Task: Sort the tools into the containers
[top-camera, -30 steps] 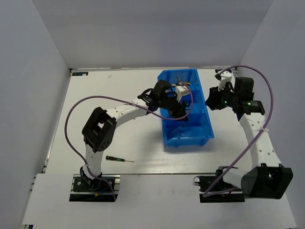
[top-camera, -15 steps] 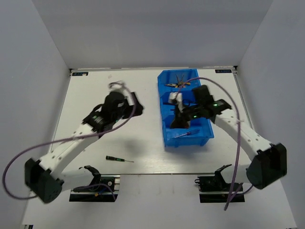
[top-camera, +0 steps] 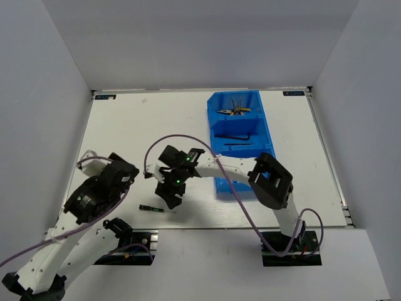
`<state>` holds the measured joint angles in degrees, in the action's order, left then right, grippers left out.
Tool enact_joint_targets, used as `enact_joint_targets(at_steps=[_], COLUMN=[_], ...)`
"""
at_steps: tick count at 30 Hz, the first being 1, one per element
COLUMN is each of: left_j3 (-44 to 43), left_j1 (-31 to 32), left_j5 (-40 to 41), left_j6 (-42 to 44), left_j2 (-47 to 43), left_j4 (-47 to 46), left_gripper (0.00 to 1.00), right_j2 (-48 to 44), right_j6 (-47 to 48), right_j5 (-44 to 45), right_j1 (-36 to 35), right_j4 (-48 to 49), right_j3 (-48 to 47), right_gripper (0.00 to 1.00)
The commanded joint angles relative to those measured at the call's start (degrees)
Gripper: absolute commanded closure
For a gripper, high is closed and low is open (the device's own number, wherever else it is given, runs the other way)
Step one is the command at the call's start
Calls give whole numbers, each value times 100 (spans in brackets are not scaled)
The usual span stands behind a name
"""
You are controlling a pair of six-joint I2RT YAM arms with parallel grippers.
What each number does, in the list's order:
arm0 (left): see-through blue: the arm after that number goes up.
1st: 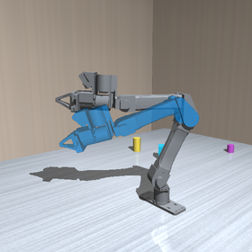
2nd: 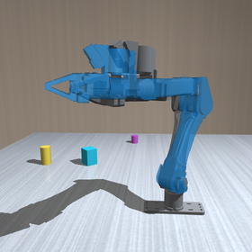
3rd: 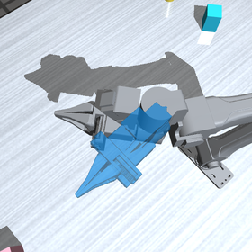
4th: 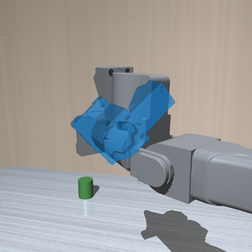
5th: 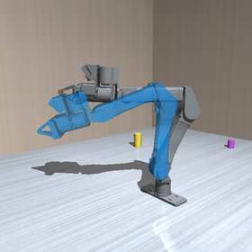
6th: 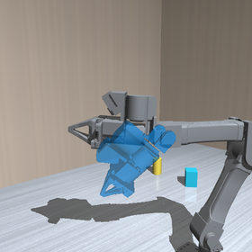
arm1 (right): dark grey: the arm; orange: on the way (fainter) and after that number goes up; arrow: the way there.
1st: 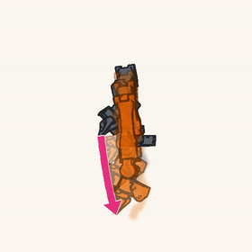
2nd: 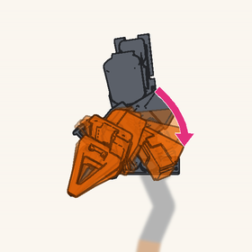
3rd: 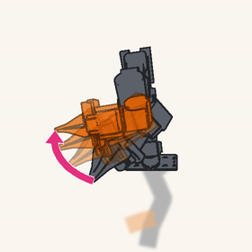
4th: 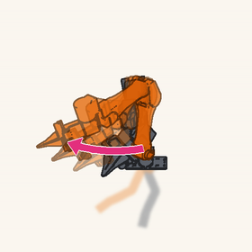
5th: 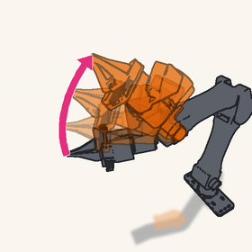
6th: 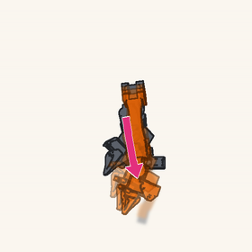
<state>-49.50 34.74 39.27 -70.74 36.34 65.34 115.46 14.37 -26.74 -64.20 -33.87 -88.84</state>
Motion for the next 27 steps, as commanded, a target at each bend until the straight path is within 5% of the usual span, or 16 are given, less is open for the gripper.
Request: enact_joint_targets(at_steps=[1,18,27], left_j3=[-332,-693,-693], left_j1=[33,33,33], left_j5=[757,1118,1013], left_j6=[-695,-960,-959], left_j2=[-433,-918,-918], left_j4=[1022,1499,1499], left_gripper=[0,0,0], right_j2=[222,1654,1594], right_j6=[-707,-726,-242], right_j5=[169,2408,3384], right_j1=[-241,-1147,-1226], right_j4=[187,900,924], right_j3=[-607,-1557,-699], right_gripper=[30,36,85])
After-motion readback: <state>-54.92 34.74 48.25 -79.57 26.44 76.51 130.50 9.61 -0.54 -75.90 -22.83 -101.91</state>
